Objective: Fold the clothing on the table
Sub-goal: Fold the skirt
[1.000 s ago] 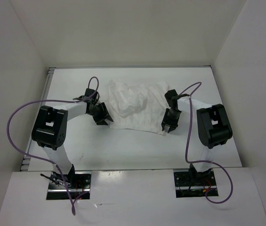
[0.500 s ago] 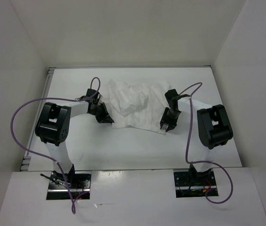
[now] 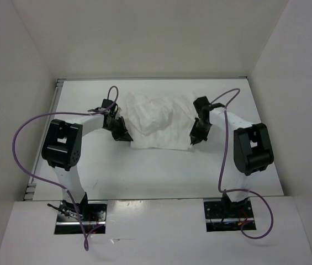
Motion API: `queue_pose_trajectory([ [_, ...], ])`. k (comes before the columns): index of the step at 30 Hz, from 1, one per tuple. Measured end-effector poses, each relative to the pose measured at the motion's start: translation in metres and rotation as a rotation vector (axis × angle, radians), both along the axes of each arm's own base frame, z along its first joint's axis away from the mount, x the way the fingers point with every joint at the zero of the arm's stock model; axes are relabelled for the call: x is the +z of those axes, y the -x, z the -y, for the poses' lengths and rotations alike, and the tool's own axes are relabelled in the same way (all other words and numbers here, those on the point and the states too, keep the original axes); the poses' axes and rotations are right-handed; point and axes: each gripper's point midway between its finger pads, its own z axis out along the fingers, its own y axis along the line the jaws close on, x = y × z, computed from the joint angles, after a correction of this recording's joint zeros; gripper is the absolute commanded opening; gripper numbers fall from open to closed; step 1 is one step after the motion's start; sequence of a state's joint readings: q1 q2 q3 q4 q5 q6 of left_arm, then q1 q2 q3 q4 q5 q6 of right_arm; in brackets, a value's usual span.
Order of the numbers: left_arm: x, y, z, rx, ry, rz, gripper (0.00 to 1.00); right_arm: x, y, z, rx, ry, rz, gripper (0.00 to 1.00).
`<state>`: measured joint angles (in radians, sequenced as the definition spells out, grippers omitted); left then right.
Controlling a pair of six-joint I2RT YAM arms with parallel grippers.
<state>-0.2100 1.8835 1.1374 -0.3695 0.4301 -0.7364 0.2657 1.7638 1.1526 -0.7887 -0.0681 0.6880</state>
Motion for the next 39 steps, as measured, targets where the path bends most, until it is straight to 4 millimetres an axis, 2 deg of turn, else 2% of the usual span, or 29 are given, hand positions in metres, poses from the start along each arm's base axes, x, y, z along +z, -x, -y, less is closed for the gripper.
queue_pose_trajectory([
  [2, 0.020, -0.017, 0.001, -0.006, -0.001, 0.037, 0.00, 0.034, -0.030, -0.003, 0.010, 0.006, 0.088, 0.00],
  [4, 0.063, -0.053, 0.002, -0.009, 0.010, 0.141, 0.00, 0.092, -0.078, -0.009, 0.013, -0.005, 0.260, 0.00],
  [6, 0.125, -0.100, 0.001, -0.003, 0.040, 0.316, 0.00, 0.163, -0.124, -0.009, 0.001, -0.013, 0.472, 0.00],
  [8, 0.207, -0.144, -0.008, 0.019, 0.074, 0.537, 0.00, 0.240, -0.153, -0.001, -0.032, -0.010, 0.688, 0.00],
  [9, 0.250, -0.159, -0.016, 0.032, 0.085, 0.660, 0.00, 0.272, -0.158, 0.005, -0.049, -0.005, 0.776, 0.00],
  [10, 0.289, -0.164, -0.020, 0.031, 0.108, 0.769, 0.00, 0.298, -0.156, 0.007, -0.057, -0.023, 0.849, 0.00],
  [11, 0.319, -0.160, -0.024, 0.026, 0.118, 0.850, 0.00, 0.322, -0.150, 0.006, -0.056, -0.043, 0.917, 0.00],
  [13, 0.356, -0.140, -0.024, 0.010, 0.130, 0.936, 0.00, 0.345, -0.130, 0.007, -0.047, -0.066, 0.986, 0.00],
  [14, 0.366, -0.128, -0.021, -0.006, 0.143, 0.956, 0.00, 0.352, -0.117, 0.007, -0.041, -0.082, 1.006, 0.00],
  [15, 0.368, -0.116, -0.019, -0.022, 0.155, 0.960, 0.00, 0.351, -0.106, 0.009, -0.036, -0.093, 1.008, 0.00],
  [17, 0.348, -0.092, -0.015, -0.048, 0.172, 0.924, 0.00, 0.335, -0.085, 0.009, -0.016, -0.116, 0.977, 0.00],
  [20, 0.269, -0.057, -0.012, -0.083, 0.163, 0.746, 0.00, 0.274, -0.052, 0.003, 0.038, -0.157, 0.830, 0.00],
  [21, 0.234, -0.039, -0.011, -0.106, 0.163, 0.657, 0.00, 0.252, -0.039, 0.001, 0.057, -0.170, 0.765, 0.00],
  [23, 0.183, 0.001, -0.008, -0.151, 0.179, 0.492, 0.00, 0.209, -0.004, -0.006, 0.117, -0.207, 0.617, 0.00],
  [24, 0.163, 0.027, -0.007, -0.174, 0.191, 0.407, 0.00, 0.199, 0.015, -0.009, 0.143, -0.230, 0.566, 0.00],
  [25, 0.157, 0.050, -0.006, -0.195, 0.211, 0.354, 0.00, 0.198, 0.033, -0.014, 0.174, -0.257, 0.537, 0.00],
  [26, 0.163, 0.066, -0.004, -0.209, 0.231, 0.342, 0.00, 0.207, 0.048, -0.018, 0.207, -0.288, 0.547, 0.00],
  [27, 0.177, 0.079, -0.003, -0.224, 0.252, 0.362, 0.00, 0.223, 0.060, -0.022, 0.235, -0.318, 0.592, 0.00],
  [29, 0.234, 0.098, 0.000, -0.265, 0.299, 0.524, 0.00, 0.273, 0.084, -0.025, 0.286, -0.378, 0.733, 0.00],
  [32, 0.341, 0.124, 0.004, -0.351, 0.368, 0.872, 0.00, 0.367, 0.117, -0.024, 0.348, -0.459, 1.033, 0.00],
  [34, 0.382, 0.139, 0.006, -0.401, 0.400, 1.031, 0.00, 0.400, 0.133, -0.026, 0.390, -0.507, 1.161, 0.00],
  [35, 0.392, 0.143, 0.008, -0.422, 0.415, 1.073, 0.00, 0.408, 0.136, -0.028, 0.407, -0.525, 1.194, 0.00],
  [36, 0.393, 0.141, 0.009, -0.432, 0.427, 1.080, 0.00, 0.410, 0.132, -0.032, 0.419, -0.537, 1.210, 0.00],
  [38, 0.373, 0.118, 0.013, -0.426, 0.437, 1.018, 0.00, 0.389, 0.105, -0.041, 0.417, -0.536, 1.148, 0.00],
  [39, 0.348, 0.096, 0.016, -0.411, 0.443, 0.929, 0.00, 0.371, 0.084, -0.047, 0.411, -0.529, 1.084, 0.00],
])
